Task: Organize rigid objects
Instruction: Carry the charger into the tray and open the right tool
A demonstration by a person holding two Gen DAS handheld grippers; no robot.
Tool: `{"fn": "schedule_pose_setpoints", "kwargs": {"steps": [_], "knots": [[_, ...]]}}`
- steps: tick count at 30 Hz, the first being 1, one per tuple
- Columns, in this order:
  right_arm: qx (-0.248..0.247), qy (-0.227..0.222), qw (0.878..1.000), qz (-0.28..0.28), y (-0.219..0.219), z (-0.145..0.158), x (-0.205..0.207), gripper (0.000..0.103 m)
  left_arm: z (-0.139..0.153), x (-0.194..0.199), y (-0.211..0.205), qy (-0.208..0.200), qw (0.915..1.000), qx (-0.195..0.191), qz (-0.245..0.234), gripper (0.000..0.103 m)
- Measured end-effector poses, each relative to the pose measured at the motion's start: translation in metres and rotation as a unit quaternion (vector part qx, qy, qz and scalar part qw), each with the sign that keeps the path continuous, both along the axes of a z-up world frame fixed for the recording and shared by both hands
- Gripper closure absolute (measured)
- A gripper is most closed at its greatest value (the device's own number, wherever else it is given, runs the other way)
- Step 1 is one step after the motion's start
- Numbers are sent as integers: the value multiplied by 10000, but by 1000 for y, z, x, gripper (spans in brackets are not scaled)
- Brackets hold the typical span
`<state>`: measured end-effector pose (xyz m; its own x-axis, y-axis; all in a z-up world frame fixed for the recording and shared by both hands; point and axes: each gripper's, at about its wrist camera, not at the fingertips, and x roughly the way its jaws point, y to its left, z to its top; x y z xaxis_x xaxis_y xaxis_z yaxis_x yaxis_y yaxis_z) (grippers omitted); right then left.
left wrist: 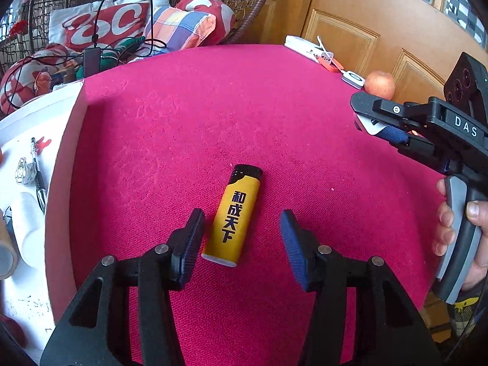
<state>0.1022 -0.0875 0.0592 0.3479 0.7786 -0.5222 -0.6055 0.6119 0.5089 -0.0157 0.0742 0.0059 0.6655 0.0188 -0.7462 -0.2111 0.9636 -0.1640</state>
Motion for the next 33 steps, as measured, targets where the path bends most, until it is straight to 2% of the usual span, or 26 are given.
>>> {"fn": "schedule_pose_setpoints", "kwargs": {"steps": [2, 4, 6, 9, 16, 20, 24, 28, 33], "knots": [[41, 49, 10000, 40, -1, 0, 0, 58, -1, -1, -2, -56, 9999, 89, -22, 54], [66, 5, 9999, 98, -1, 2, -4, 58, 0, -3, -1, -106, 9999, 82, -41, 80], [88, -44, 9998, 152, 1, 6, -8, 58, 2, -6, 3, -197, 9998, -59, -28, 80], [147, -124, 9995, 240, 5, 13, -15, 58, 12, -16, 6, -425, 9991, -39, 49, 80], [153, -479, 9968, 619, 33, 40, -37, 58, 60, -53, 37, -1230, 9908, -31, 564, 84], [80, -666, 9928, 993, 66, 52, -52, 58, 81, -83, 66, -1632, 9814, -5, 1012, 84], [-8, -849, 9867, 1383, 104, 63, -69, 58, 88, -115, 100, -1873, 9705, -127, 1516, 84], [-85, -983, 9803, 1711, 141, 71, -86, 58, 89, -144, 135, -1941, 9582, -143, 2095, 84], [-299, -1002, 9705, 2170, 190, 63, -110, 58, 78, -180, 172, -2000, 9406, -365, 2719, 84]]}}
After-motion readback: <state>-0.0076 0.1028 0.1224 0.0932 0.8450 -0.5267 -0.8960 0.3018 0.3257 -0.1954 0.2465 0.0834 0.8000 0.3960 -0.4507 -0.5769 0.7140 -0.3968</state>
